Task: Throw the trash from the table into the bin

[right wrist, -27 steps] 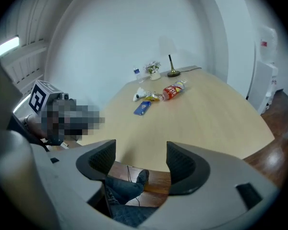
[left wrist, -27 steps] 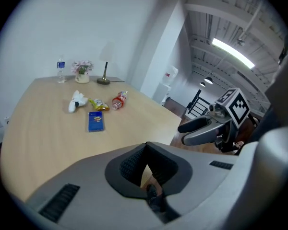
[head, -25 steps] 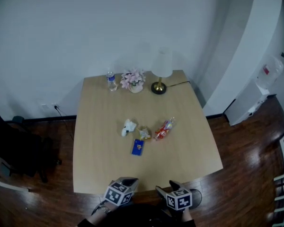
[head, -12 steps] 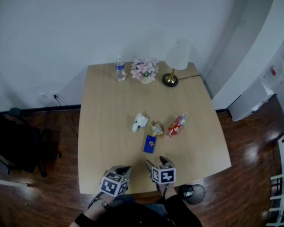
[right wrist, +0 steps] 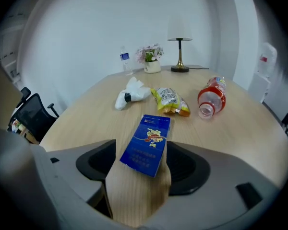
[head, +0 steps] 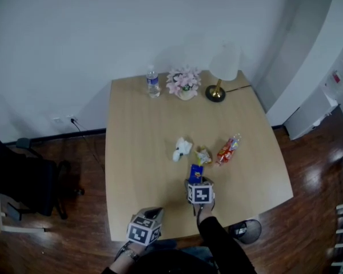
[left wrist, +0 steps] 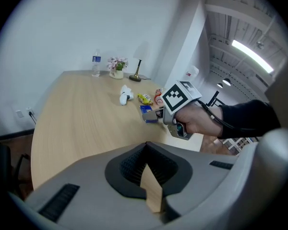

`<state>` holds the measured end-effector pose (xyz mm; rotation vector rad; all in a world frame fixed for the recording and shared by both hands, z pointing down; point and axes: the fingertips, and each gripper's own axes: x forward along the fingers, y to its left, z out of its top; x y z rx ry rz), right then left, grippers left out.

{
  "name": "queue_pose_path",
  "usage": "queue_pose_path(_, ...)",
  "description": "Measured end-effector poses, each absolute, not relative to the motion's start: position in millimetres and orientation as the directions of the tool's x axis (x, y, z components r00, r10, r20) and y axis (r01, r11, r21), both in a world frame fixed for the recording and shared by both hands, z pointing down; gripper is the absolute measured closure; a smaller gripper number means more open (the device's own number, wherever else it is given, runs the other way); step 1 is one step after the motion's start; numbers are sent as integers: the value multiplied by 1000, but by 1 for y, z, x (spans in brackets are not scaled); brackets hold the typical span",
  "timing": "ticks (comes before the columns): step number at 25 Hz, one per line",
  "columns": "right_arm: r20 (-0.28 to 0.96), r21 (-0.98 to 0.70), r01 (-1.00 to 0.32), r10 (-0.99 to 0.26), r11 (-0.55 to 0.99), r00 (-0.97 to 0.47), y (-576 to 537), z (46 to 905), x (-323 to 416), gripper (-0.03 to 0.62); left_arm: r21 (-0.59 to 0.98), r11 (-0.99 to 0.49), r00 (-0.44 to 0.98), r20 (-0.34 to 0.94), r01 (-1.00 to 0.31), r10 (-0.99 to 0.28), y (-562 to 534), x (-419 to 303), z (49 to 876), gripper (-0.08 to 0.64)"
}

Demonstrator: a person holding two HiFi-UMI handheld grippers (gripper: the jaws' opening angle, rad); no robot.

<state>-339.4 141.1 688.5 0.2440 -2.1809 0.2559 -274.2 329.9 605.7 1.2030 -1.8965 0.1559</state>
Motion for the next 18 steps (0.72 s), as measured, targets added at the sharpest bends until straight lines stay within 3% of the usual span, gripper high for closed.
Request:
queue_pose_path(10,841,-41,-257,-106,966,-530,142,698,-342,278,332,535,-156,722,-777,-674,338,-278,614,557)
queue_pose_path(18,832,-137,-192,8,972,-555,154,691,-319,328,325,520,-155,715,-790,-681,326,-276,610,557)
